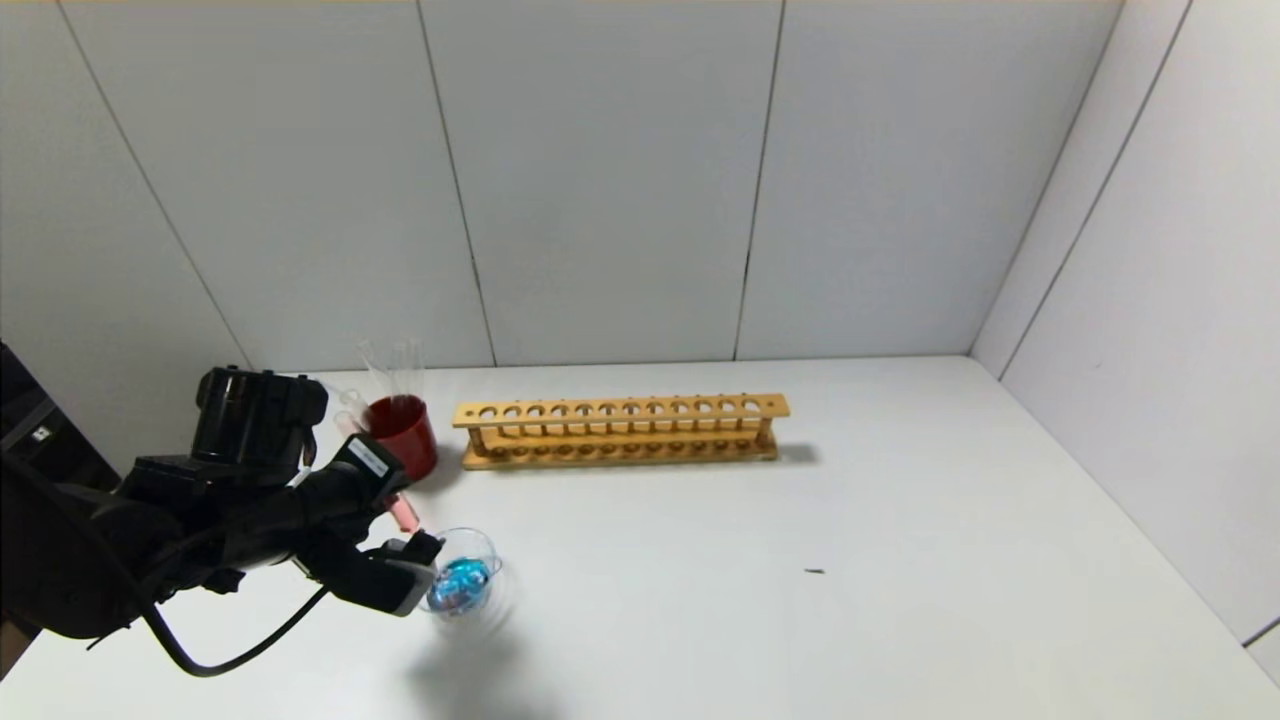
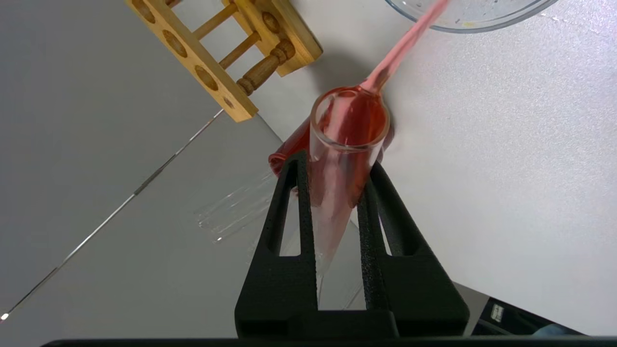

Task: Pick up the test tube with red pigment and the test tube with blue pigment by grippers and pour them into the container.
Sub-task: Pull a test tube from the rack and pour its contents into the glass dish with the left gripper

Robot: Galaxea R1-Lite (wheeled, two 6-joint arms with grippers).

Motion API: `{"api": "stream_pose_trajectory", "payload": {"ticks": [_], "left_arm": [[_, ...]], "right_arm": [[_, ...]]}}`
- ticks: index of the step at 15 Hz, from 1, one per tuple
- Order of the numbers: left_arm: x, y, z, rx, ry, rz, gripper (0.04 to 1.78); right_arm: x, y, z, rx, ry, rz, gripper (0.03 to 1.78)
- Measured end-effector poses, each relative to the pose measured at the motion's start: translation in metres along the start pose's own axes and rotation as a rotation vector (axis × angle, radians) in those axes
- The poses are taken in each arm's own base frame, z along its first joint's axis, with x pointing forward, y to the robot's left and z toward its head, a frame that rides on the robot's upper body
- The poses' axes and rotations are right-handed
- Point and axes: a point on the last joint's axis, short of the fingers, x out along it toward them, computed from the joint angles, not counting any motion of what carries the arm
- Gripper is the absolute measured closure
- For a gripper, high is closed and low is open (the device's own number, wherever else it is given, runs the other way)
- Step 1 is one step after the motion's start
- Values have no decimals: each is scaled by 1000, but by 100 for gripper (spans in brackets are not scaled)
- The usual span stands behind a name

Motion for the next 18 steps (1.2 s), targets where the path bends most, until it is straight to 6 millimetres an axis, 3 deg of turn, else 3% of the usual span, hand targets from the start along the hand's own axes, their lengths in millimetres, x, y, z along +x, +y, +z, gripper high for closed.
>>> {"api": "stream_pose_trajectory", "payload": {"ticks": [18], "left_arm": [[-13, 9, -4, 186, 70, 77, 151]], "right_arm": [[0, 0, 0, 0, 0, 0, 6]]}}
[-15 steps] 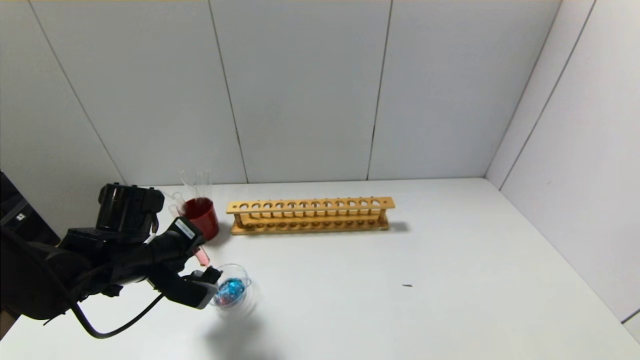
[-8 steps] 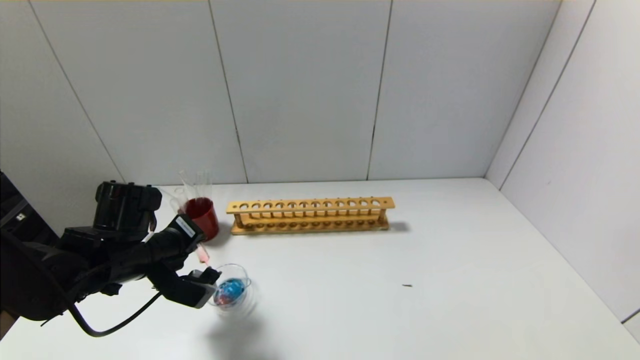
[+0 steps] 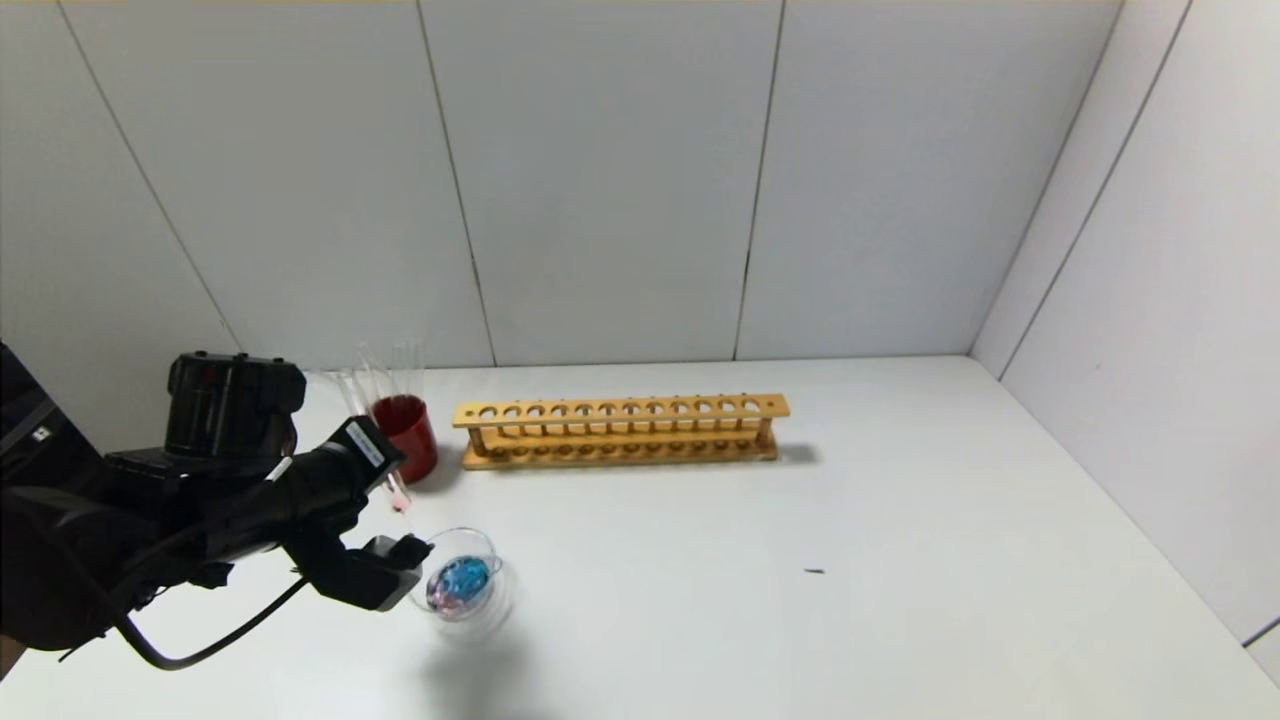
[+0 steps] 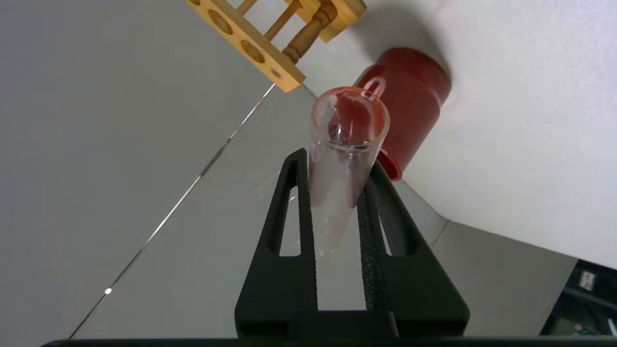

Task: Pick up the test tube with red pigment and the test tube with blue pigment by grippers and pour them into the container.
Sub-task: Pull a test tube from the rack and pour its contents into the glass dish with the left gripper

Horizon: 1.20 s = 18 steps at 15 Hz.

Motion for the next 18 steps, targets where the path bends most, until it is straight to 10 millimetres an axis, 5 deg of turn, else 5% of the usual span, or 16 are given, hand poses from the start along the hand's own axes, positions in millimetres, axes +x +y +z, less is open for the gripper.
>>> {"api": "stream_pose_trajectory", "payload": {"ticks": [18], "left_arm": [[-14, 8, -6, -38, 32, 50, 151]], "right_arm": [[0, 0, 0, 0, 0, 0, 6]]}}
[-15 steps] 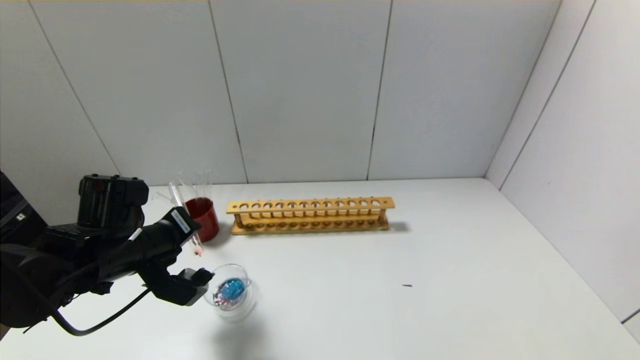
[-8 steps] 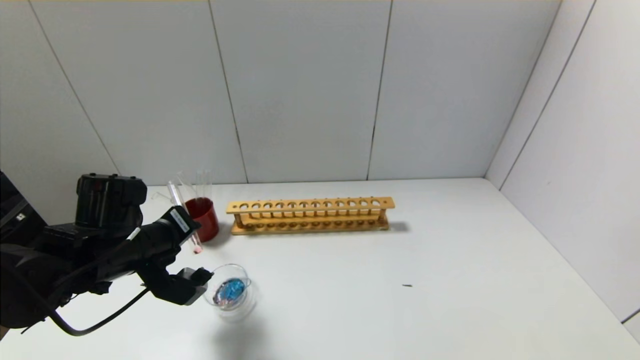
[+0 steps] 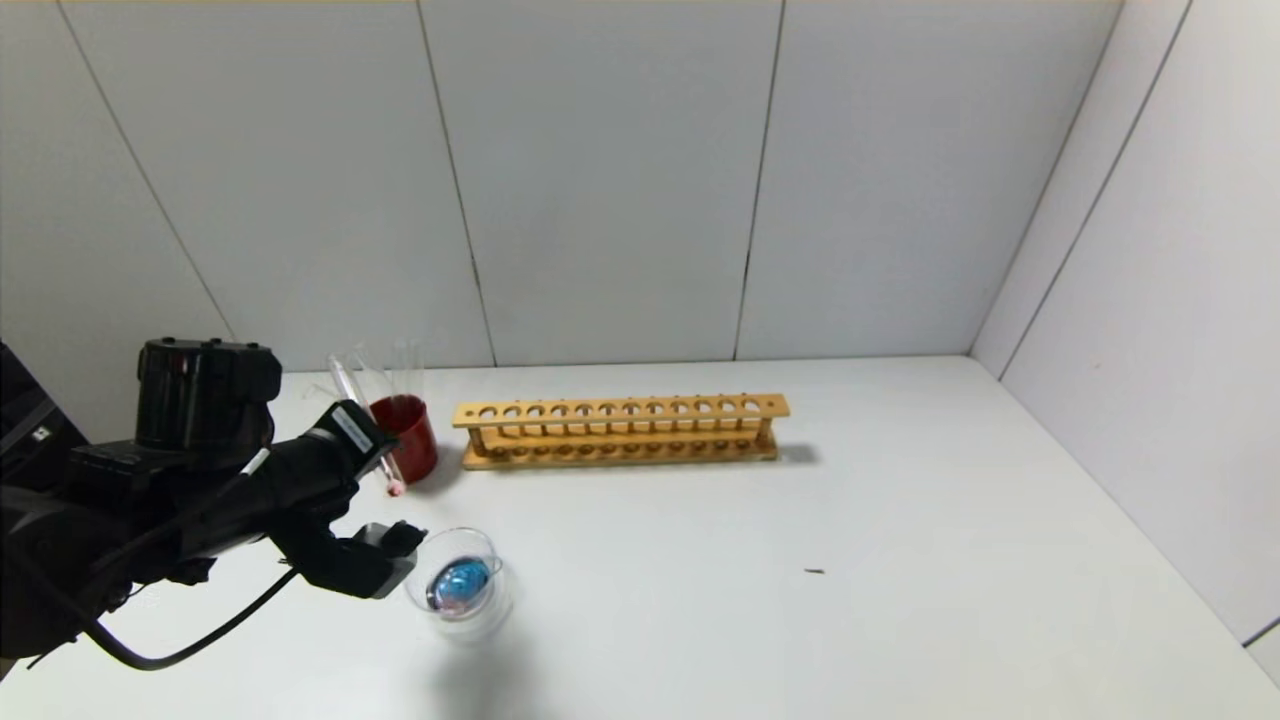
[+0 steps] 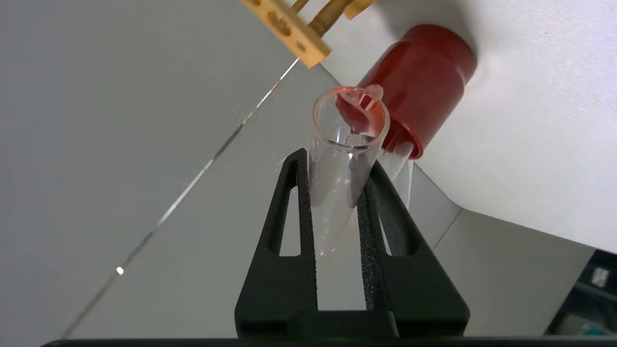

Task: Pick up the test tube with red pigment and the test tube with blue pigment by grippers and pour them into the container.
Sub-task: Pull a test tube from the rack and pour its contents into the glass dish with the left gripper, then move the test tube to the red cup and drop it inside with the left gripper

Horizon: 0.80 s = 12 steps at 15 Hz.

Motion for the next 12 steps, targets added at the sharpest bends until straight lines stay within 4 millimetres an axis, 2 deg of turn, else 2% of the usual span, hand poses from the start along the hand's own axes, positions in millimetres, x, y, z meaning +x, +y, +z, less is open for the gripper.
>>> {"api": "stream_pose_trajectory", "payload": {"ticks": [3, 5, 8, 12], "left_arm": [[-15, 14, 2, -225, 28, 51, 151], [-28, 31, 5, -439, 60, 98, 151], [-48, 57, 5, -846, 46, 175, 151], [-74, 94, -14, -1451, -55, 353, 151]], "right_arm": [[0, 0, 0, 0, 0, 0, 6], [0, 0, 0, 0, 0, 0, 6], [0, 0, 0, 0, 0, 0, 6], [0, 0, 0, 0, 0, 0, 6]]}}
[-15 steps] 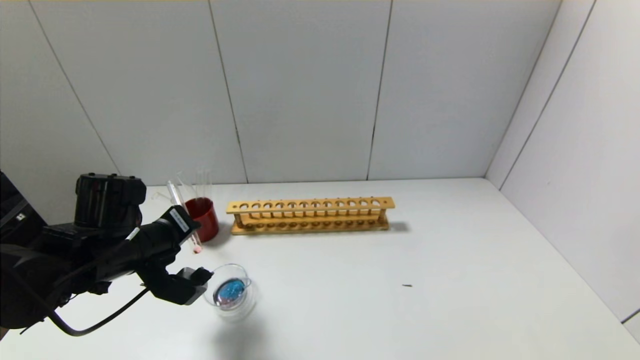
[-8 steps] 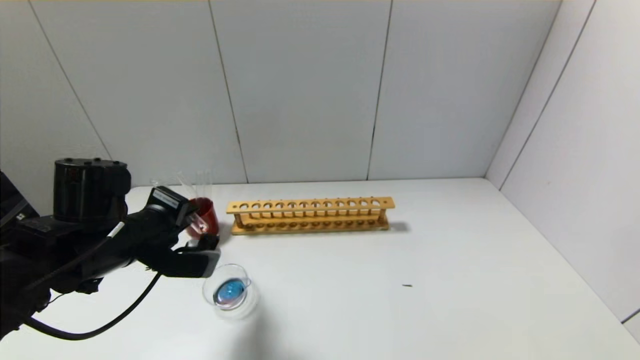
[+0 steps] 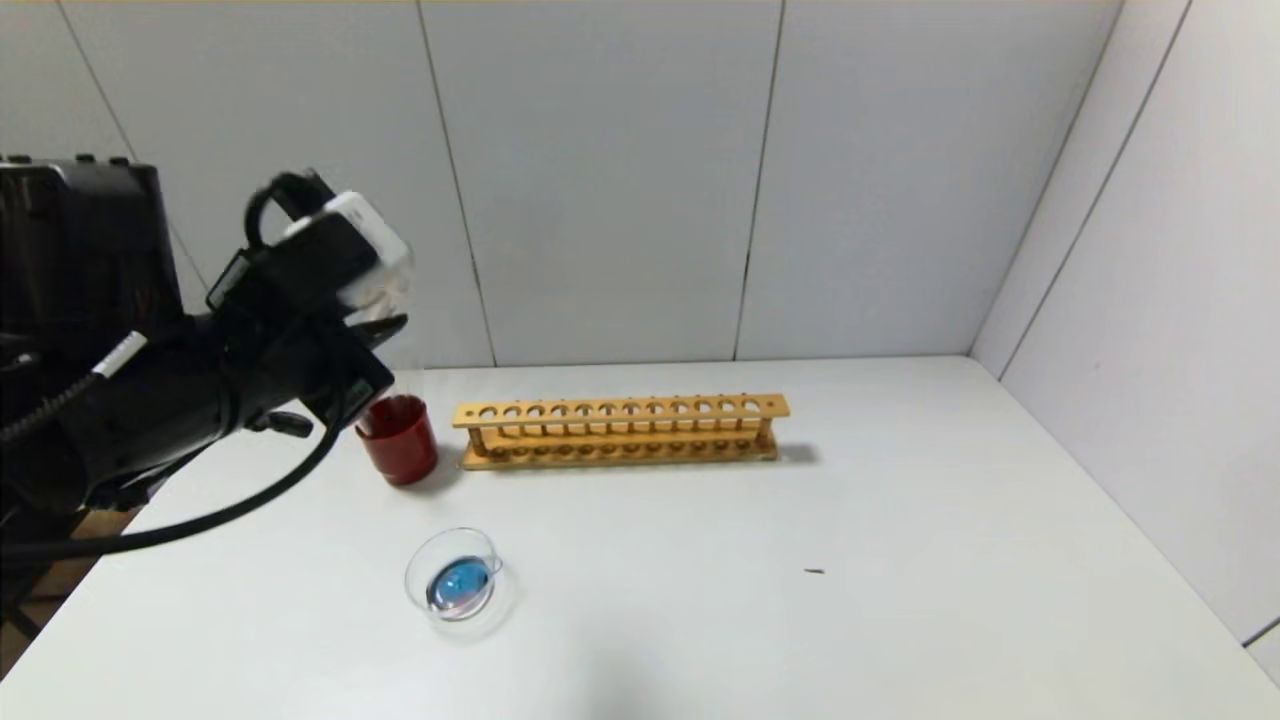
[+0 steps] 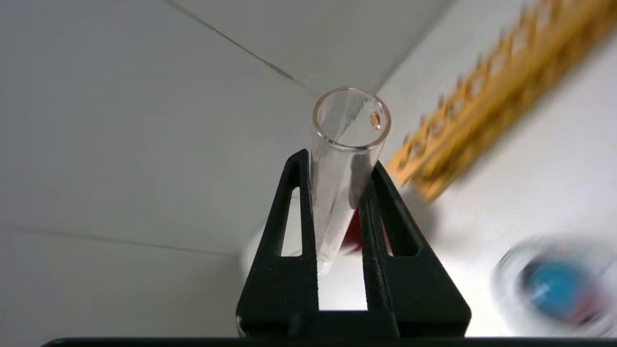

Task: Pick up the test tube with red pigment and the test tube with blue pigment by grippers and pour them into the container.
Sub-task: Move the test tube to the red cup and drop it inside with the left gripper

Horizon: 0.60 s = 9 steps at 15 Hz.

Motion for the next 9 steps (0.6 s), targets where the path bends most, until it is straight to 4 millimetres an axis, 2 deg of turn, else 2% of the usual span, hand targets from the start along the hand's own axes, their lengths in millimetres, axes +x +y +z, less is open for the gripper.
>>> {"api": "stream_pose_trajectory", "payload": {"ticks": [2, 4, 6, 9], "left_arm": [[-1, 7, 5, -284, -22, 15, 151], [11, 9, -2, -500, 10, 35, 151], [31, 10, -14, -592, 37, 68, 151], [64, 14, -36, -610, 51, 138, 151]], "right_arm": [[0, 0, 0, 0, 0, 0, 6], [0, 0, 0, 0, 0, 0, 6], [0, 0, 0, 0, 0, 0, 6], [0, 0, 0, 0, 0, 0, 6]]}}
